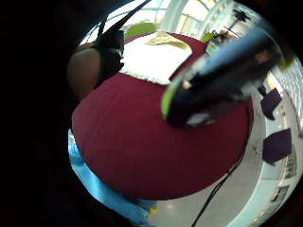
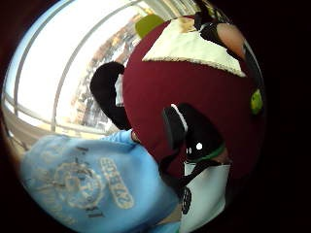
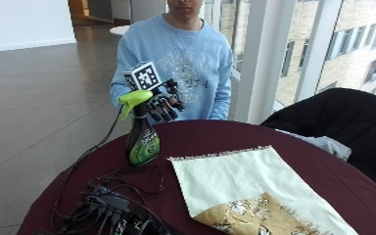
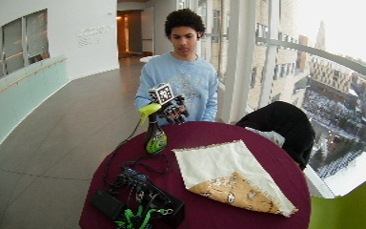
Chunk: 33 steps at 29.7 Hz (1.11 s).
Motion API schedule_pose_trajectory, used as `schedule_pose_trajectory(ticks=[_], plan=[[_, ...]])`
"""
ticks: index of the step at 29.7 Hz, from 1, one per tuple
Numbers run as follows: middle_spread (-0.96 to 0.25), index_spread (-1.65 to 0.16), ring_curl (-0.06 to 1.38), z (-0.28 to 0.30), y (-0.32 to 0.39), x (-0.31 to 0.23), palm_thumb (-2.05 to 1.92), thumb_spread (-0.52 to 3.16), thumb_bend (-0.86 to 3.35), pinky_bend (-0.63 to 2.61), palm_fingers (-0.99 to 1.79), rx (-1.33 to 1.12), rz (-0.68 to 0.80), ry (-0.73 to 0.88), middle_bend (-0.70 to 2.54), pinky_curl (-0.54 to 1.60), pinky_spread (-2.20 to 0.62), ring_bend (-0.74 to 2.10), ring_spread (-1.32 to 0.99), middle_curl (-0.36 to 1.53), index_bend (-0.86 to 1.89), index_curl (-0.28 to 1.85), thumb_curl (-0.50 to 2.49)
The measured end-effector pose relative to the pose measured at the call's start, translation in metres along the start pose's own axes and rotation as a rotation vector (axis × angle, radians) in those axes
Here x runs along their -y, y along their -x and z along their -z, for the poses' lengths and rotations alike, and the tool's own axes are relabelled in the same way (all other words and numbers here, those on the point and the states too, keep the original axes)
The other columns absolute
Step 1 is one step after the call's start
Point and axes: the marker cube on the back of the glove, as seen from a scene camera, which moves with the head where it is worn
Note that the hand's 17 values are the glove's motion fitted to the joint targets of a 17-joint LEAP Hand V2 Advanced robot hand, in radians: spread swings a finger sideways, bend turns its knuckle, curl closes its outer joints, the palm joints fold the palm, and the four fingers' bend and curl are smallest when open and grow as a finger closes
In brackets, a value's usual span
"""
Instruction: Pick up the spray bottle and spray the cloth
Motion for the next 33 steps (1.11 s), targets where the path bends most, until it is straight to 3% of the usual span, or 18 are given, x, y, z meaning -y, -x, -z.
schedule_pose_trajectory(ticks=[3, 6, 19, 27, 33], plan=[[-0.06, -0.37, 0.31, 0.016, -0.029, -0.001, 0.64, 1.22, 0.07, 0.21, 0.74, 0.074, 0.025, 0.046, 0.27, 0.32, 0.18, 0.32, -0.01, 0.38, 0.14, 0.26, 0.29], [-0.06, -0.37, 0.32, 0.022, -0.054, 0.012, 0.65, 1.22, 0.06, 0.2, 0.76, 0.128, 0.066, -0.027, 0.26, 0.32, 0.18, 0.33, -0.01, 0.38, 0.14, 0.26, 0.29], [-0.05, -0.34, 0.33, 0.028, -0.095, 0.007, 0.67, 1.2, 0.0, 0.21, 0.77, 0.283, -0.181, -0.232, 0.25, 0.34, 0.16, 0.33, -0.01, 0.39, 0.13, 0.26, 0.31], [-0.03, -0.33, 0.35, 0.003, -0.114, 0.034, 0.58, 1.14, -0.04, 0.35, 0.54, 0.378, -0.344, -0.267, 0.21, 0.39, 0.16, 0.34, 0.02, 0.39, 0.03, 0.21, 0.29], [-0.02, -0.34, 0.34, -0.021, -0.117, 0.051, 0.53, 1.09, -0.04, 0.42, 0.44, 0.506, -0.381, -0.271, 0.24, 0.4, 0.17, 0.34, 0.04, 0.4, 0.04, 0.16, 0.28]])
